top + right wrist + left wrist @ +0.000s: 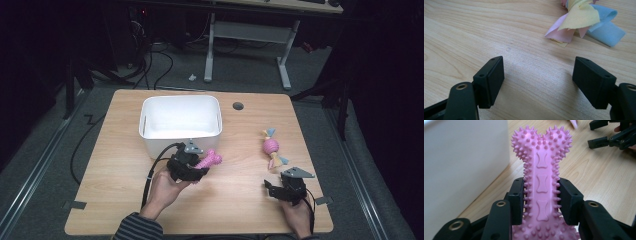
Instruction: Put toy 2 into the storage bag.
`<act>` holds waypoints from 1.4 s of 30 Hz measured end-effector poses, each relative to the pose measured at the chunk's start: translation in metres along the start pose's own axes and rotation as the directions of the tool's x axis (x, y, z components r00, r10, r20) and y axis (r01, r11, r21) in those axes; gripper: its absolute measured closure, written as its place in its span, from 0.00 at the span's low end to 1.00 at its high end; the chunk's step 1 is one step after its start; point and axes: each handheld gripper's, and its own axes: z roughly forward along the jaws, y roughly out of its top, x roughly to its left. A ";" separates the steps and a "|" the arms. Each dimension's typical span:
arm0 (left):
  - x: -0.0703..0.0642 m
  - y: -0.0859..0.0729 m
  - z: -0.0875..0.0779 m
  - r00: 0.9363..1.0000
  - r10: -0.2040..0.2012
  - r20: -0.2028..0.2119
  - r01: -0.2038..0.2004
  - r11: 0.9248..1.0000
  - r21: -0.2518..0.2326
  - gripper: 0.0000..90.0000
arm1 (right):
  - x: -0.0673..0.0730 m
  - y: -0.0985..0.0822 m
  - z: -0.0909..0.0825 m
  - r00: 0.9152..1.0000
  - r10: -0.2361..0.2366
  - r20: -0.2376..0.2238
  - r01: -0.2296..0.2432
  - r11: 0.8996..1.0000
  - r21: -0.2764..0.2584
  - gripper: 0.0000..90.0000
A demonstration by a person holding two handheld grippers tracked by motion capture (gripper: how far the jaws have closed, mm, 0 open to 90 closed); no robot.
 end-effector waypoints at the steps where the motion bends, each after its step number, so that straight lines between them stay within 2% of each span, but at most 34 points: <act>1: 0.002 0.000 -0.005 1.000 -0.004 -0.002 0.004 1.000 -0.011 0.66 | 0.000 0.000 0.000 1.000 0.000 0.000 0.000 1.000 0.000 0.28; 8: 0.015 0.003 -0.034 0.999 -0.027 -0.019 0.025 0.997 -0.071 0.66 | 0.000 0.000 0.000 1.000 0.000 0.001 0.000 1.000 0.000 0.28; 15: 0.024 0.008 -0.054 0.998 -0.031 -0.048 0.026 0.996 -0.087 0.66 | 0.000 0.000 0.000 1.000 -0.001 0.001 0.001 1.000 -0.001 0.28; 23: 0.041 0.013 -0.070 0.995 -0.068 -0.073 0.060 0.993 -0.106 0.66 | 0.000 0.000 0.000 1.000 -0.001 0.000 0.001 1.000 0.000 0.28; 33: 0.061 0.032 -0.080 0.991 -0.077 -0.113 0.065 0.992 -0.105 0.66 | 0.000 0.000 0.000 1.000 -0.001 0.000 0.001 1.000 0.000 0.28; 42: 0.078 0.045 -0.072 0.987 -0.086 -0.138 0.074 0.993 -0.088 0.66 | 0.000 0.000 0.000 1.000 -0.001 -0.001 0.001 1.000 0.001 0.28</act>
